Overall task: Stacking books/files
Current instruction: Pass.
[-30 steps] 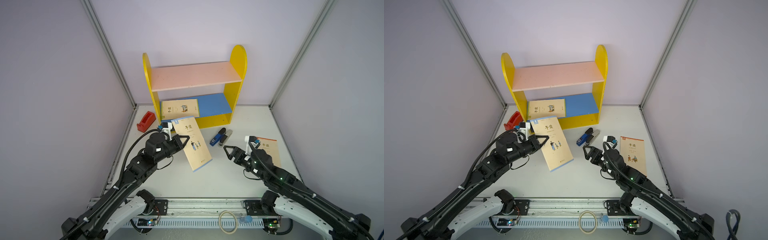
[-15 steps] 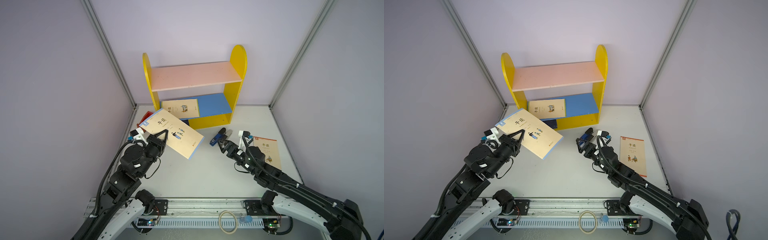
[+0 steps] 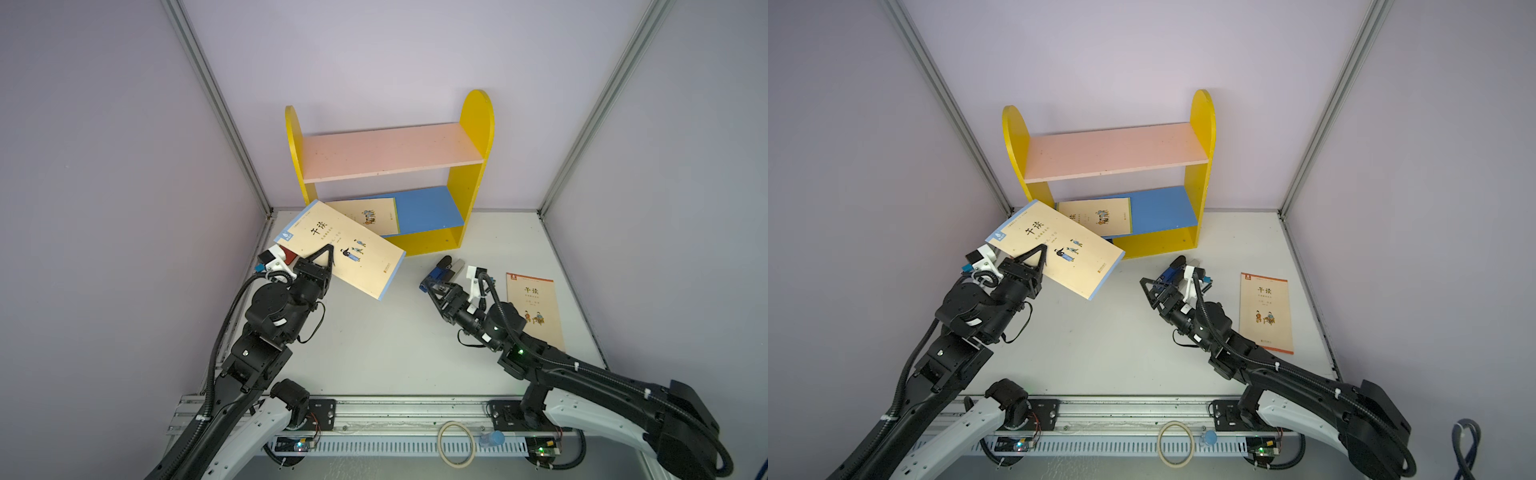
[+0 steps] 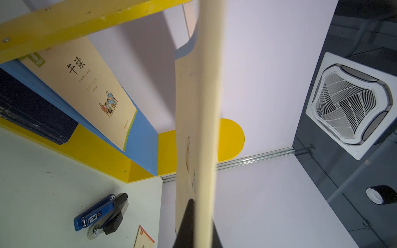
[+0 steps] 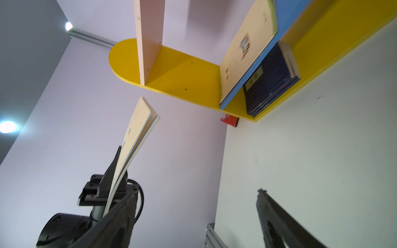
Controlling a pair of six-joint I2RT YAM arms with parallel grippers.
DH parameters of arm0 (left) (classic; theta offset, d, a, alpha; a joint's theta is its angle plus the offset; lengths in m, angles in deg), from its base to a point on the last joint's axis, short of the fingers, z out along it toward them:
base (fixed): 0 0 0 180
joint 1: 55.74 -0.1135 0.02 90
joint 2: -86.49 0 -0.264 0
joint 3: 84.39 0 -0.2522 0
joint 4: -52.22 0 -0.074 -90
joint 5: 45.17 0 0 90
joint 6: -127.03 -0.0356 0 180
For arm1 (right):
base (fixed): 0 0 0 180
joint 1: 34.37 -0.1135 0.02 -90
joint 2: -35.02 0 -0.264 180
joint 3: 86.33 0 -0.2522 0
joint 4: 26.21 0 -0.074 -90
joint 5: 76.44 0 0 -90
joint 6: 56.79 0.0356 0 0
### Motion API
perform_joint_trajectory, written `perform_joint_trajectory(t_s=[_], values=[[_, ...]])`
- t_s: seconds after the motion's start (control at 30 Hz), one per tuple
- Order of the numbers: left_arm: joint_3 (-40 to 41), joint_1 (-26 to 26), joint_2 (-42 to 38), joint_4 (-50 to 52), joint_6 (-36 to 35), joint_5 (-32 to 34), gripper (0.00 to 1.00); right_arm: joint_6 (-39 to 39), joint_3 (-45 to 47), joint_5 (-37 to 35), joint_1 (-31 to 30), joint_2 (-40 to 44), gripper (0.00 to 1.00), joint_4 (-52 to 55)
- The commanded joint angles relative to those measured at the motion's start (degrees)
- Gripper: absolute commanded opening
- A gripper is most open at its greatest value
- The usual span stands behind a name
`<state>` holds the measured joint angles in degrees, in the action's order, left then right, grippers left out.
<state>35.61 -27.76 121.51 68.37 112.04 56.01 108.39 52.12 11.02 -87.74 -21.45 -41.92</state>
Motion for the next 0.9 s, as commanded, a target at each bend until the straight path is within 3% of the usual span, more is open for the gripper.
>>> perform_joint_trajectory(t_s=[0.0, 0.2, 0.53, 0.73, 0.87], values=[[-0.7, -0.6, -0.8, -3.6, -1.1, -1.3, 0.0, 0.0, -2.8, -3.7, -4.6, -1.7, 0.88, -7.2], [-0.9, -1.1, -1.2, -3.2, 0.2, -2.9, 0.0, 0.6, -4.2, -11.0, -11.1, -3.7, 0.88, -12.4], [-0.8, -1.4, -1.9, -1.9, 3.2, -4.6, 0.0, 4.3, -14.8, -9.9, -13.7, -16.3, 0.8, -14.1], [-1.1, -1.5, -3.1, -0.2, 3.9, -4.5, 0.0, 3.5, -19.3, -12.0, -13.7, -19.6, 0.64, -13.9], [-1.3, -1.6, -3.6, 0.3, 4.5, -4.8, 0.0, 2.1, -20.1, -14.2, -13.7, -19.1, 0.45, -13.0]])
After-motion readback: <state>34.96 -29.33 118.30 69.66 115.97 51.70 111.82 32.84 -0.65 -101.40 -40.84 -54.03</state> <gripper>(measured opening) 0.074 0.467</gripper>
